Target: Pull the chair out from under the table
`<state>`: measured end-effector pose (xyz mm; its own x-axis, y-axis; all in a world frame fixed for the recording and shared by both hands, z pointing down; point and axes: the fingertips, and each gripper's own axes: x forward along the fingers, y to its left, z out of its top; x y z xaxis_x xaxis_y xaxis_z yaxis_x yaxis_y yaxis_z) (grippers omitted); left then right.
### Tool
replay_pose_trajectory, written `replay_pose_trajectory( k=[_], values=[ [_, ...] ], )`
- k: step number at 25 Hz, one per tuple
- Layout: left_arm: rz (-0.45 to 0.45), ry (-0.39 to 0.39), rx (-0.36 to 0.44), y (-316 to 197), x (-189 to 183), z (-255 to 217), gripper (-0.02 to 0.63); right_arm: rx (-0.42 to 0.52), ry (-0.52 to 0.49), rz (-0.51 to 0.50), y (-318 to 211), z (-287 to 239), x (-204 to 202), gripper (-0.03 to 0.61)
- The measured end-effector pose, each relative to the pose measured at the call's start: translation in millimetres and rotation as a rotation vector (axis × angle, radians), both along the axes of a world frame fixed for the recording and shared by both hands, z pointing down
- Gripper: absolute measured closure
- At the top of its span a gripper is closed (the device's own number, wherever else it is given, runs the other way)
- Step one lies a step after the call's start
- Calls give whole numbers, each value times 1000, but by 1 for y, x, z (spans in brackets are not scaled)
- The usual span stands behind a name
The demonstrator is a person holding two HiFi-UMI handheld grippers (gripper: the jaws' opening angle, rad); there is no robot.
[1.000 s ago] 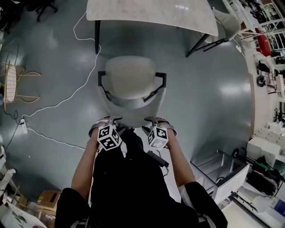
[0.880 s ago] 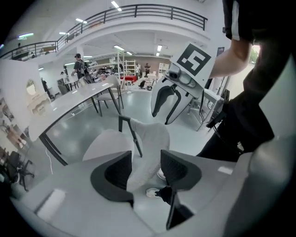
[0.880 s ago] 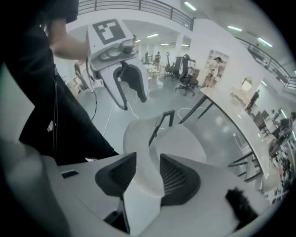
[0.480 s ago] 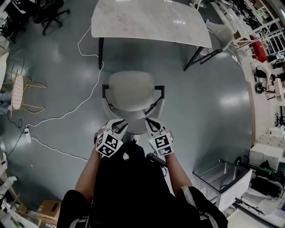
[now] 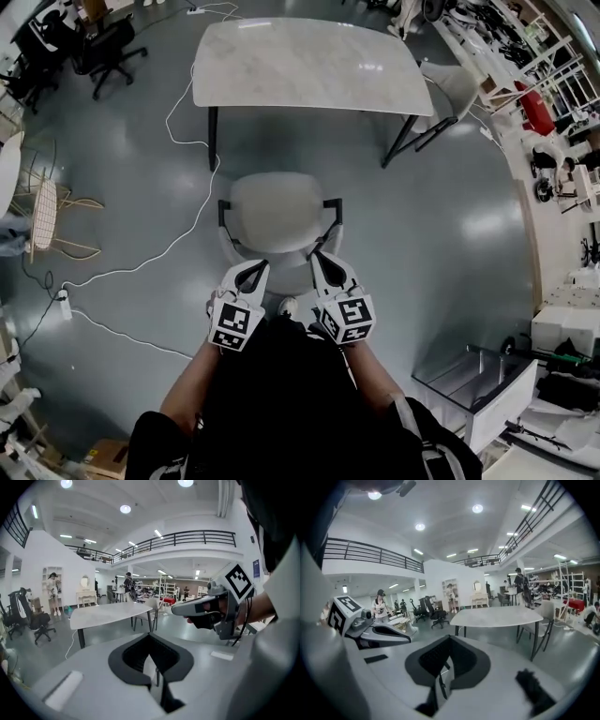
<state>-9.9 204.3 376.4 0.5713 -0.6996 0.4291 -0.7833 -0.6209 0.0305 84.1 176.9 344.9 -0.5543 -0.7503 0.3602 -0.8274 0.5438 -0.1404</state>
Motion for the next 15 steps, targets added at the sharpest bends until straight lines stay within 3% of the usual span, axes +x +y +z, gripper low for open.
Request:
replay_pose_trajectory(
  k=[9,15],
  values=[
    [-38,-5,148,-3,8,-55,606,69,-56,40,1,-41,5,561],
    [-71,17,192,-6,9,-66,606,92,-57,64,6,-41,10,563]
  ],
)
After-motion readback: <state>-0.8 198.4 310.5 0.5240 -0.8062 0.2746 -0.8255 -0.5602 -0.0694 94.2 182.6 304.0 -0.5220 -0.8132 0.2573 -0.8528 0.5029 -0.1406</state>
